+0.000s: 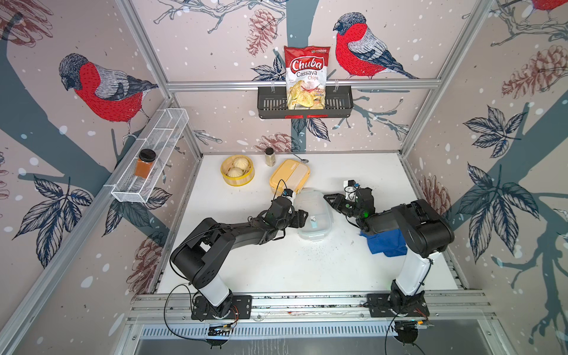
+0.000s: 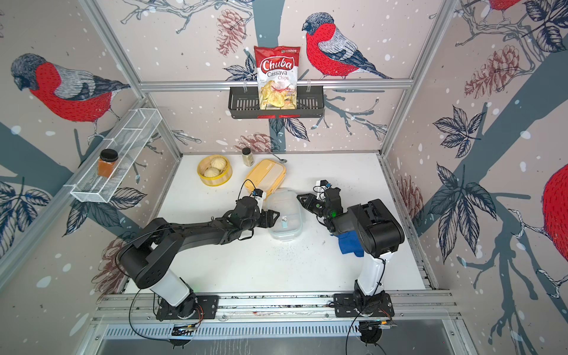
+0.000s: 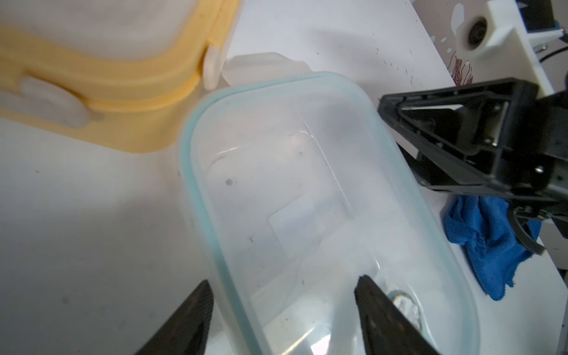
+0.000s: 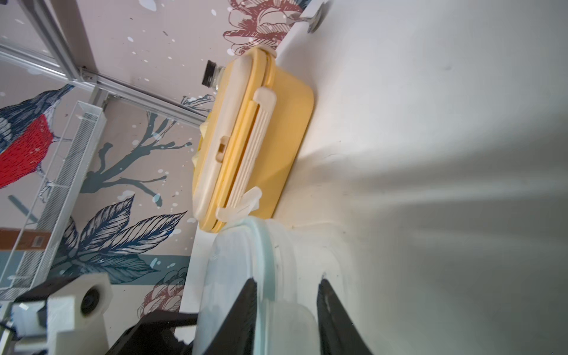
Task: Wipe the insides of the lunch boxes
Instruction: Adjust the lunch box at the center of the board.
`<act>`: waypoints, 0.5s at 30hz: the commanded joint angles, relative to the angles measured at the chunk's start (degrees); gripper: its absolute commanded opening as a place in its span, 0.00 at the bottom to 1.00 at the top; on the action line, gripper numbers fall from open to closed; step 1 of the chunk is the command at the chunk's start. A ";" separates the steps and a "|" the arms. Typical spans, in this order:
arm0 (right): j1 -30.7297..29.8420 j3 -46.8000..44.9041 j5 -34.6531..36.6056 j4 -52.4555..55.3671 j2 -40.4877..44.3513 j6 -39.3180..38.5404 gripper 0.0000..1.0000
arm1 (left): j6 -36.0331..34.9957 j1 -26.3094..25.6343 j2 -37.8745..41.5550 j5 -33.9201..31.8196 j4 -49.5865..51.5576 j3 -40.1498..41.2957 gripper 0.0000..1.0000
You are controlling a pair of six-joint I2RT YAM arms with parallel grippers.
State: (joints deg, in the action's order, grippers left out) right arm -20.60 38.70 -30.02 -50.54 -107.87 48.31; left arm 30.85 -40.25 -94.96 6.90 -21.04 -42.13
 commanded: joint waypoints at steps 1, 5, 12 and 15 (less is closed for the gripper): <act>0.16 1.97 -8.05 5.76 -2.16 -3.93 0.39 | 1.75 -1.84 -1.63 7.47 -0.06 -0.63 0.71; 1.59 1.23 -9.09 4.14 -3.31 -3.40 0.45 | 2.19 -2.11 -0.89 4.38 2.33 -0.52 0.72; 3.19 -0.91 -6.41 5.47 2.31 -3.86 0.59 | -2.67 -2.16 3.93 -5.88 16.45 -8.11 0.76; 4.23 -2.89 -4.88 6.60 5.89 -3.78 0.61 | -3.23 -1.57 5.93 -10.96 21.13 -11.21 0.77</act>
State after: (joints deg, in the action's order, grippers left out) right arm -16.88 36.75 -35.92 -45.91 -103.98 45.15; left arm 29.67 -42.33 -90.28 2.33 -6.85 -51.51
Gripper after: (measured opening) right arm 0.612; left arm 0.772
